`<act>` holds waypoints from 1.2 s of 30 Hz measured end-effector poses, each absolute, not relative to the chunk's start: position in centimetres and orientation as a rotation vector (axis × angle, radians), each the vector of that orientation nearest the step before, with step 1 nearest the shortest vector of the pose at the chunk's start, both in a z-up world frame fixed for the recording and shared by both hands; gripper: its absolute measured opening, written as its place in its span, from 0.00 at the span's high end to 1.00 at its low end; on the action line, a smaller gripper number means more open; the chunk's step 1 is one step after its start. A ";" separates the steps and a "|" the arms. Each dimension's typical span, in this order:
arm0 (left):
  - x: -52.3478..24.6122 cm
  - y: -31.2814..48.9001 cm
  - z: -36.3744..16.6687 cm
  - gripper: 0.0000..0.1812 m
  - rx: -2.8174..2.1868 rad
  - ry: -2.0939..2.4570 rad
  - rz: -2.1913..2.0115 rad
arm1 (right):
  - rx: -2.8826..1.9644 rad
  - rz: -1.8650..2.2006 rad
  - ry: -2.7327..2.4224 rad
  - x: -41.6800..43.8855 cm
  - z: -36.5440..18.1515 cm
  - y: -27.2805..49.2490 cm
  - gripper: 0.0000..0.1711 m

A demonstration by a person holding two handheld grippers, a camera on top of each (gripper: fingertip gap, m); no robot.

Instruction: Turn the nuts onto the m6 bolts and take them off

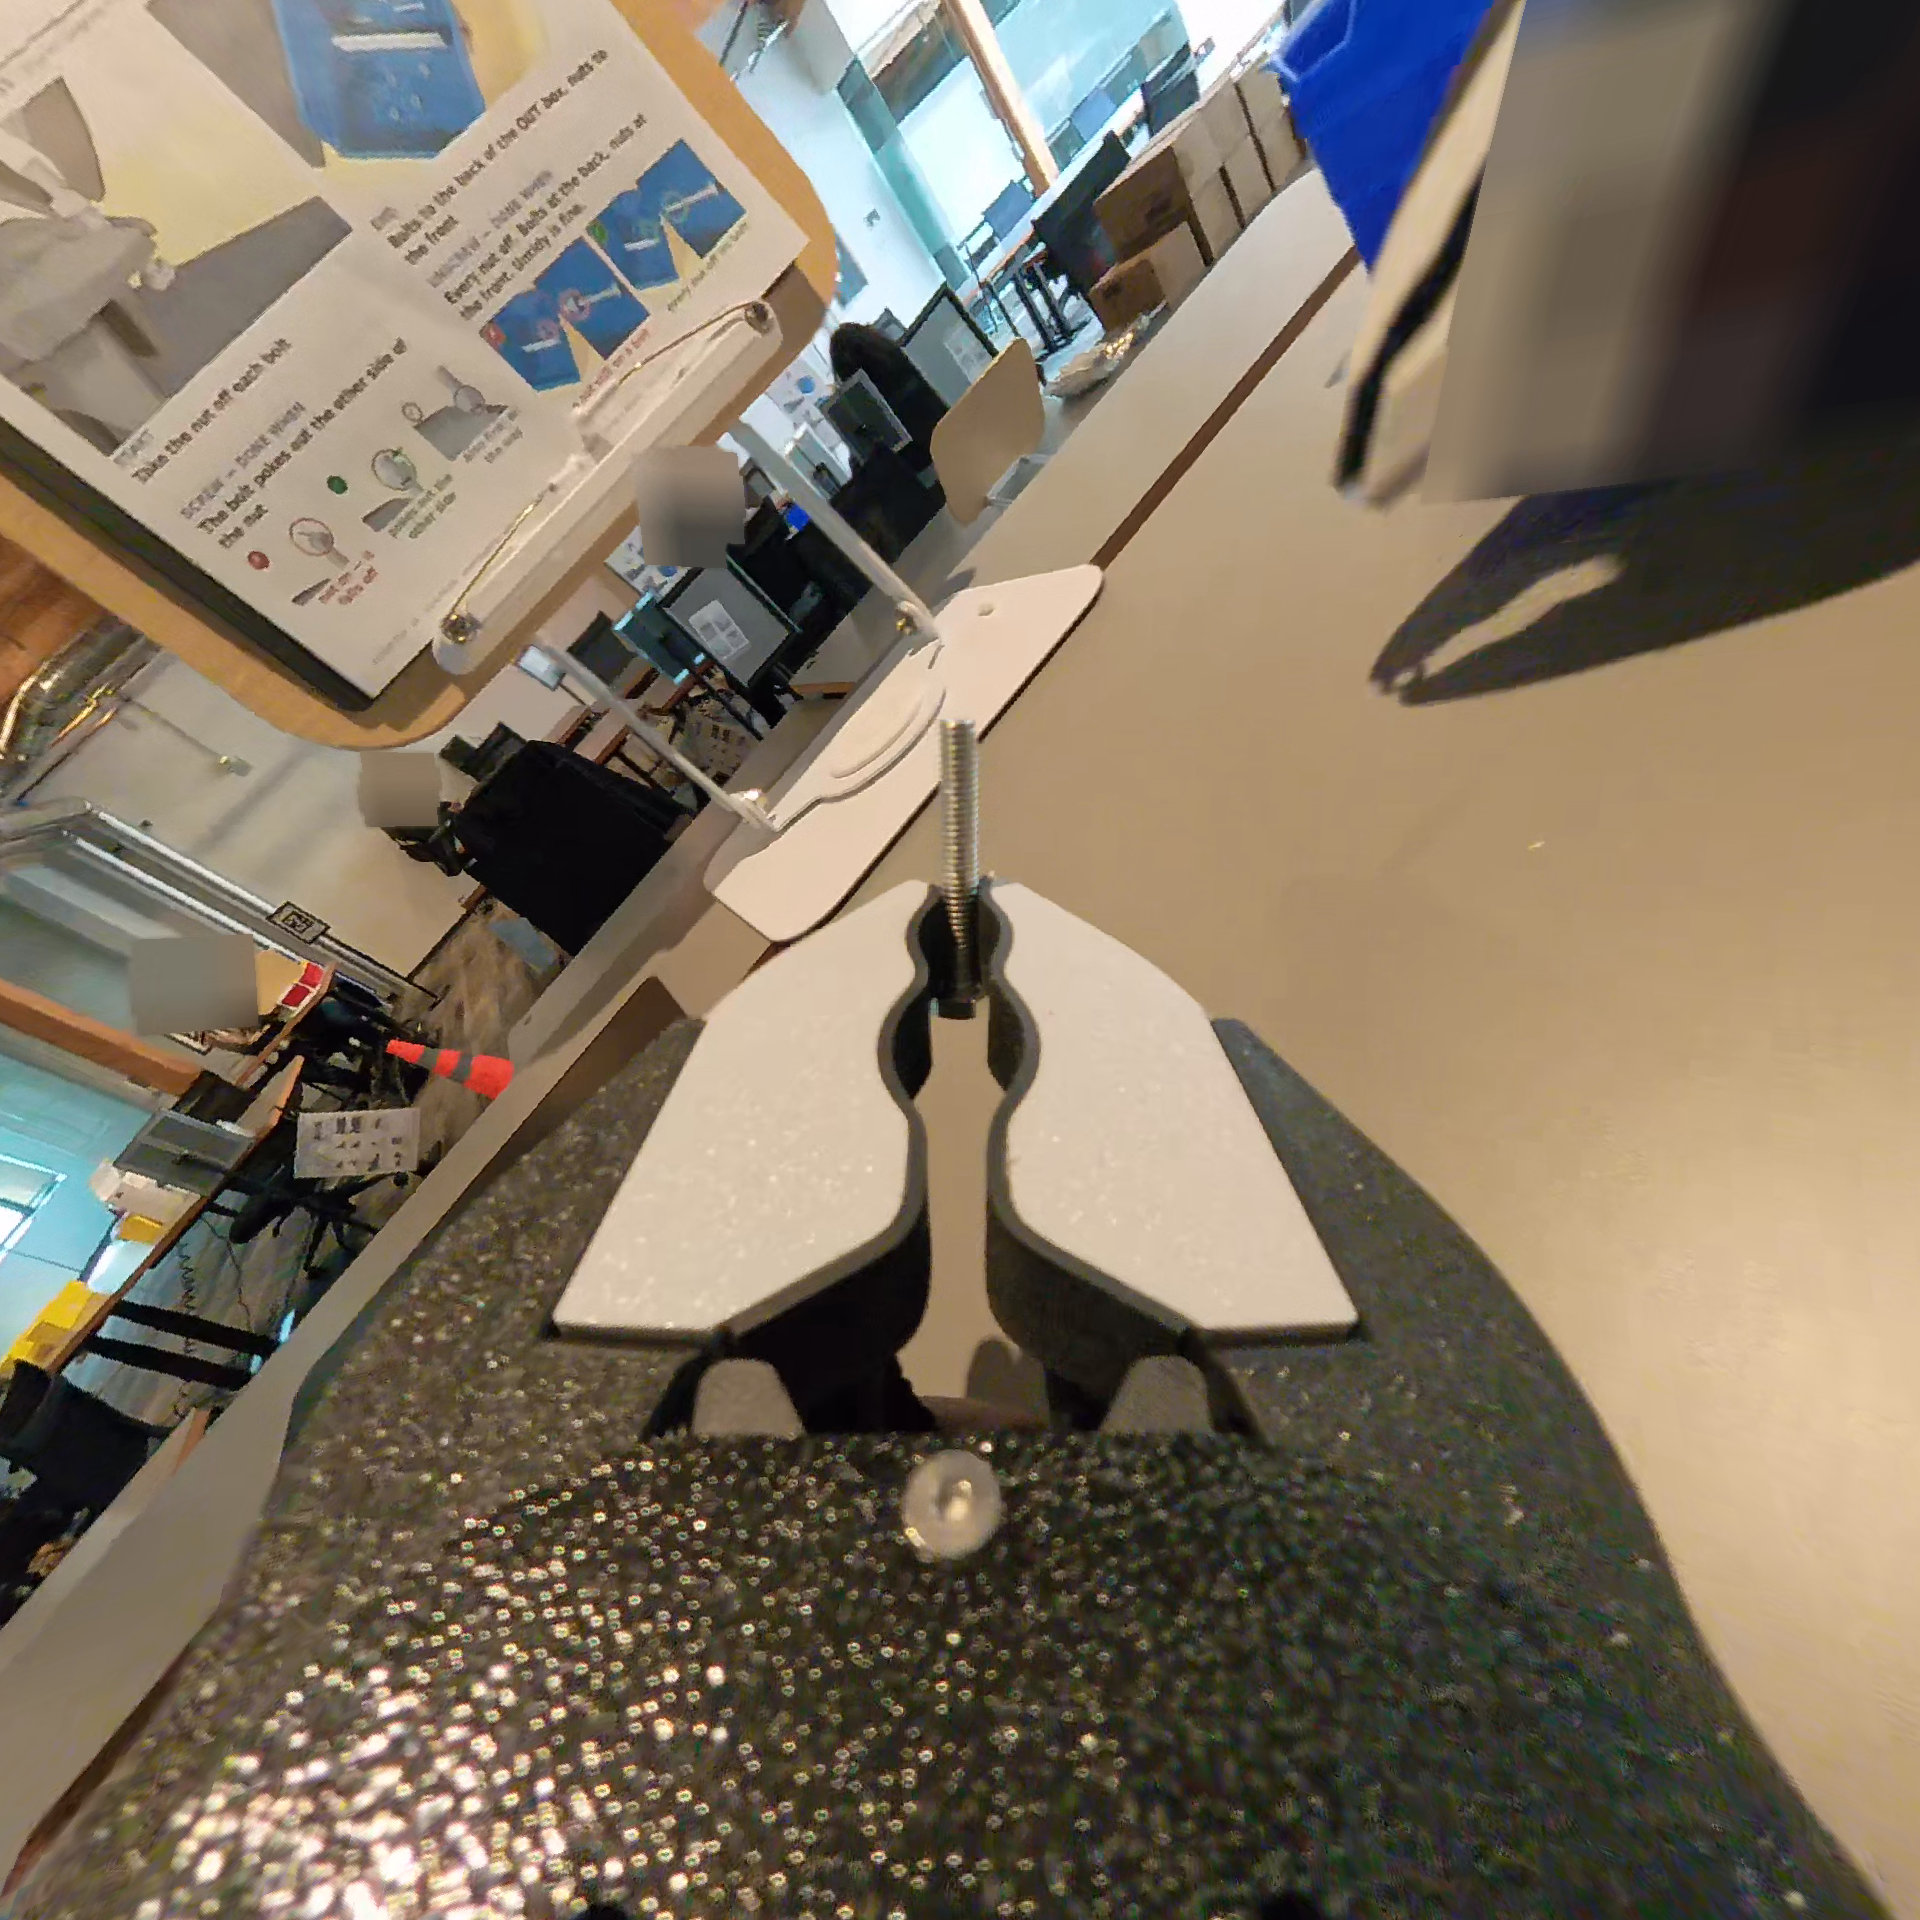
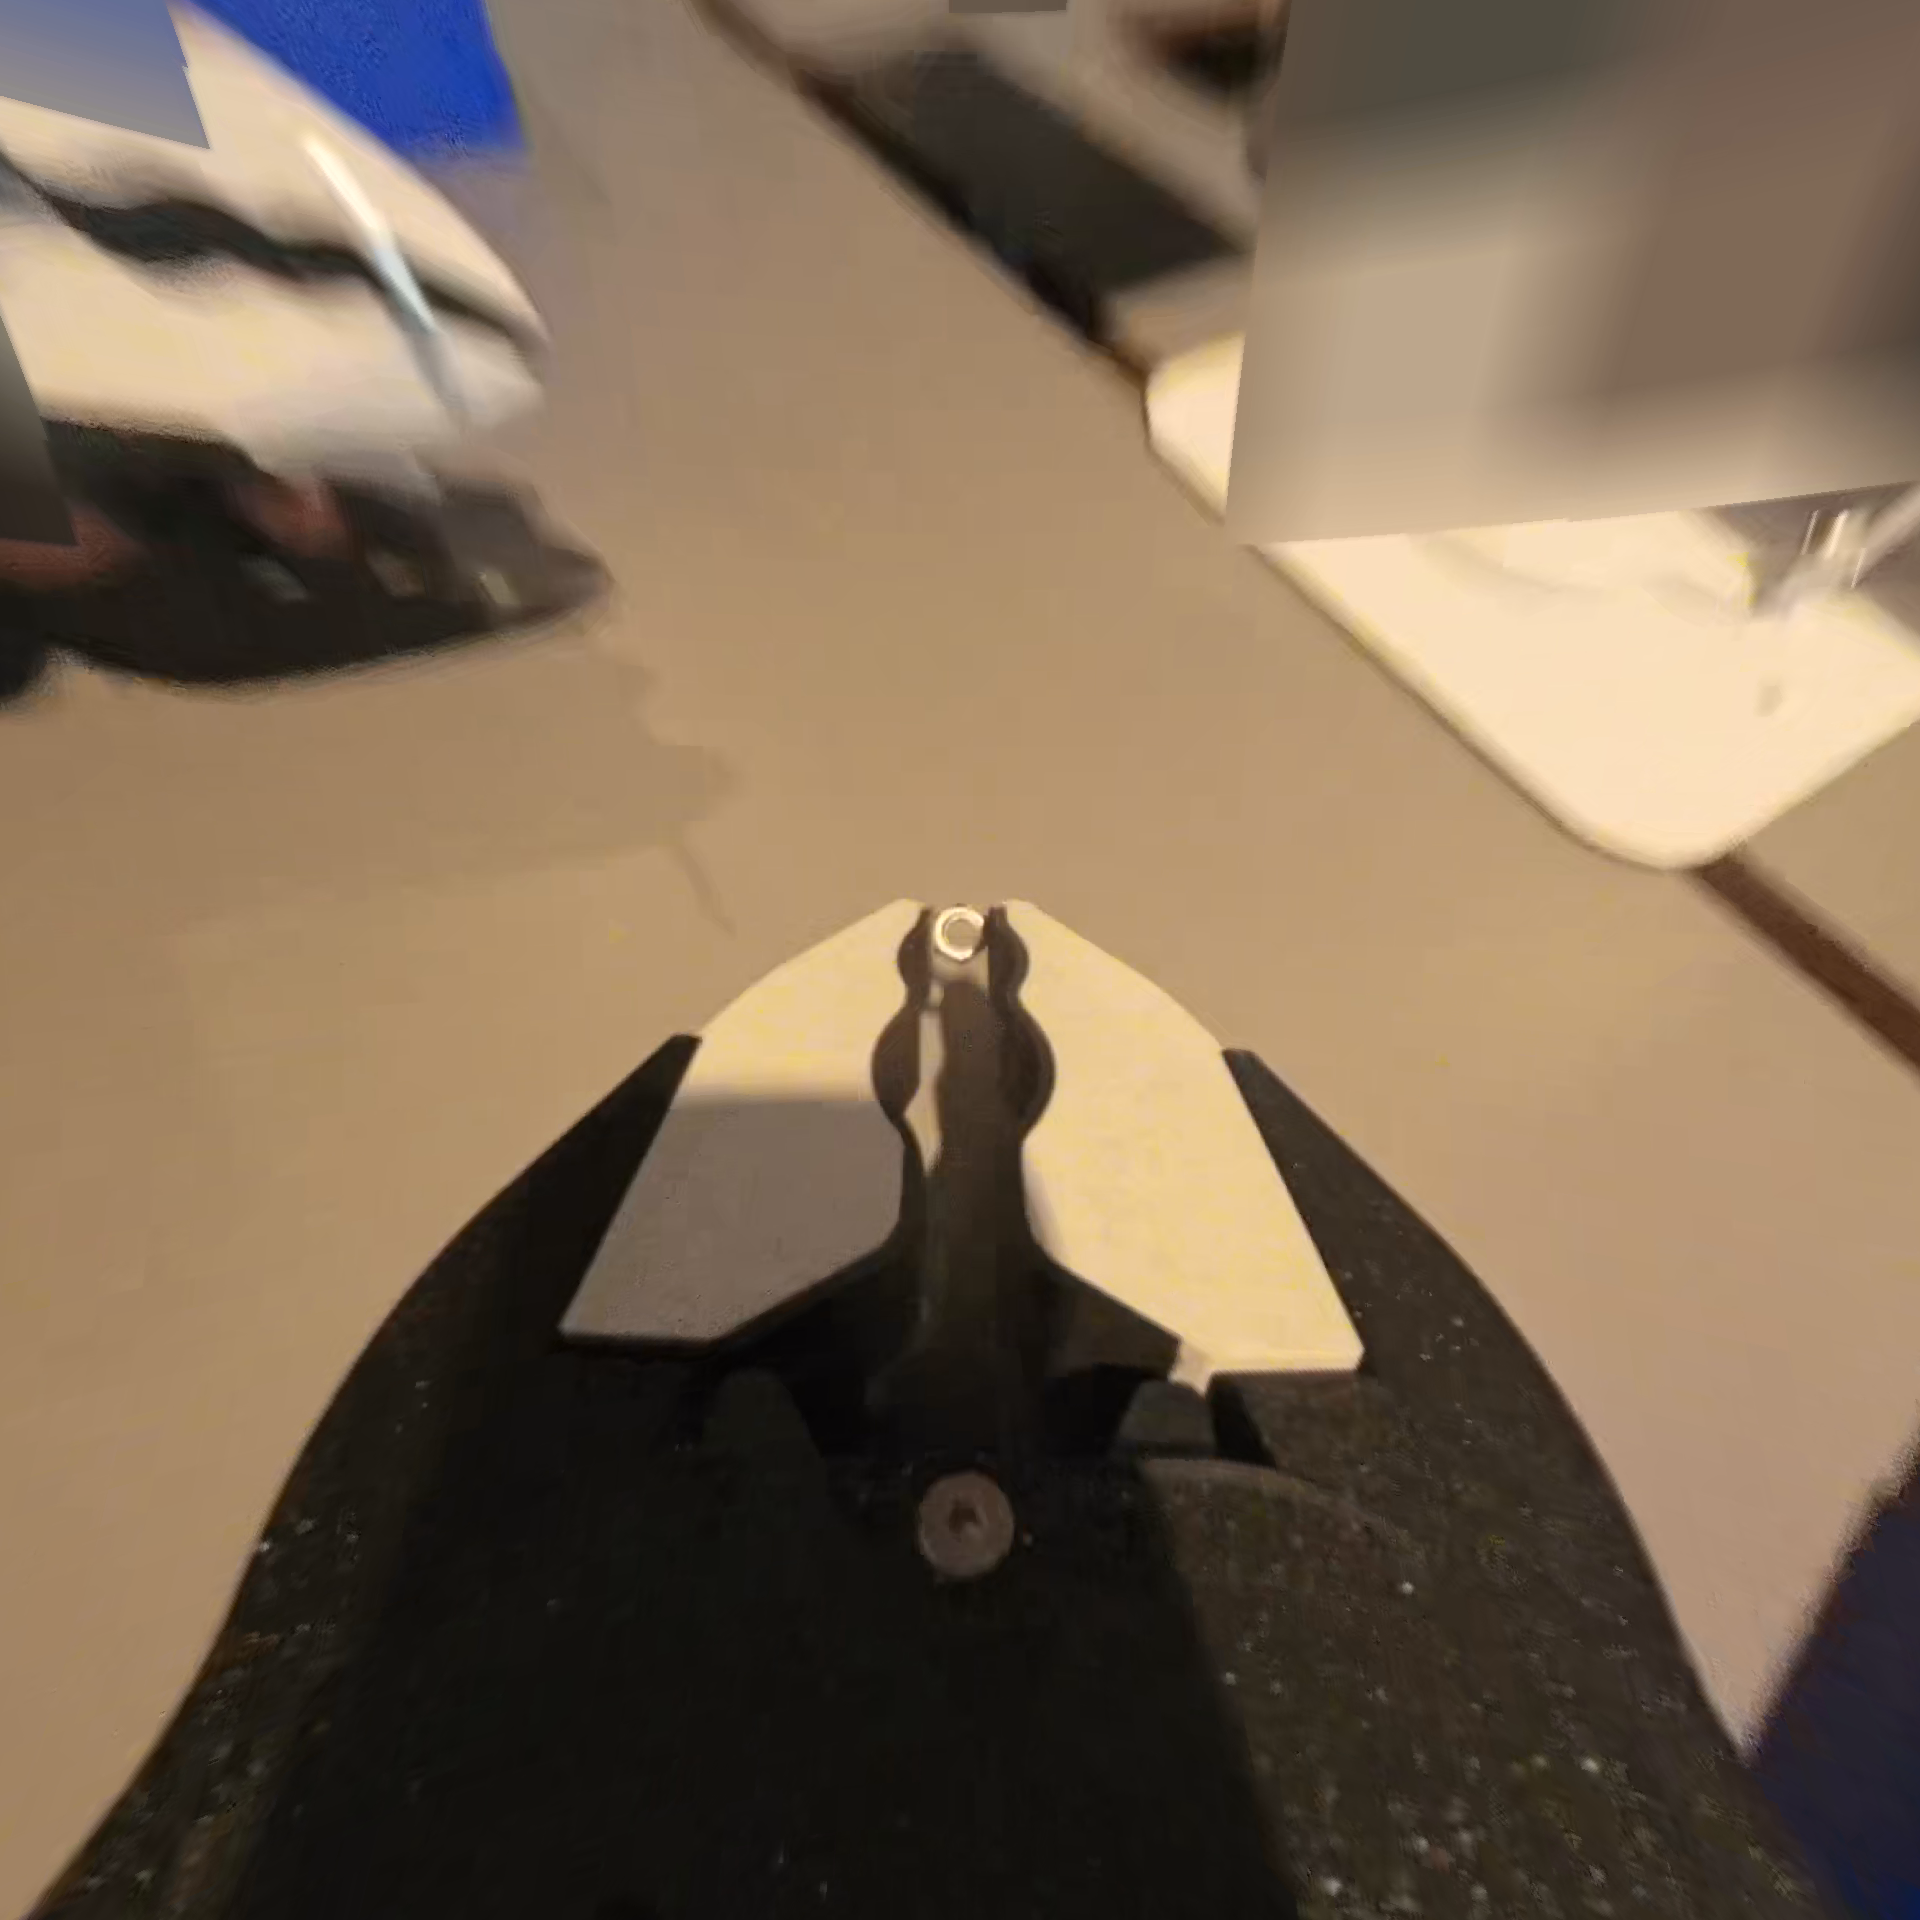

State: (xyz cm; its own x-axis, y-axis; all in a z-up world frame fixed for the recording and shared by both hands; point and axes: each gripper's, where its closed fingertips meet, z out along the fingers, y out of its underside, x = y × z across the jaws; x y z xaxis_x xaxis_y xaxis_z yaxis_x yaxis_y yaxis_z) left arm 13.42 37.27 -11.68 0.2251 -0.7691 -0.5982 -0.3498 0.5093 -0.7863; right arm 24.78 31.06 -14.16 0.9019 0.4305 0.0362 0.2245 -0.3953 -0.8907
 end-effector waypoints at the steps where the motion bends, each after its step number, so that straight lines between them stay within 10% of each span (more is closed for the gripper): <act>1: 13.9 37.2 -11.8 0.97 -1.059 1.386 -0.377 | -1.855 0.315 -0.477 23.9 -12.2 31.2 0.94; 36: 17.5 32.9 -12.3 0.97 -0.892 1.549 -0.536 | -1.543 0.516 -0.662 15.9 -8.6 30.7 0.94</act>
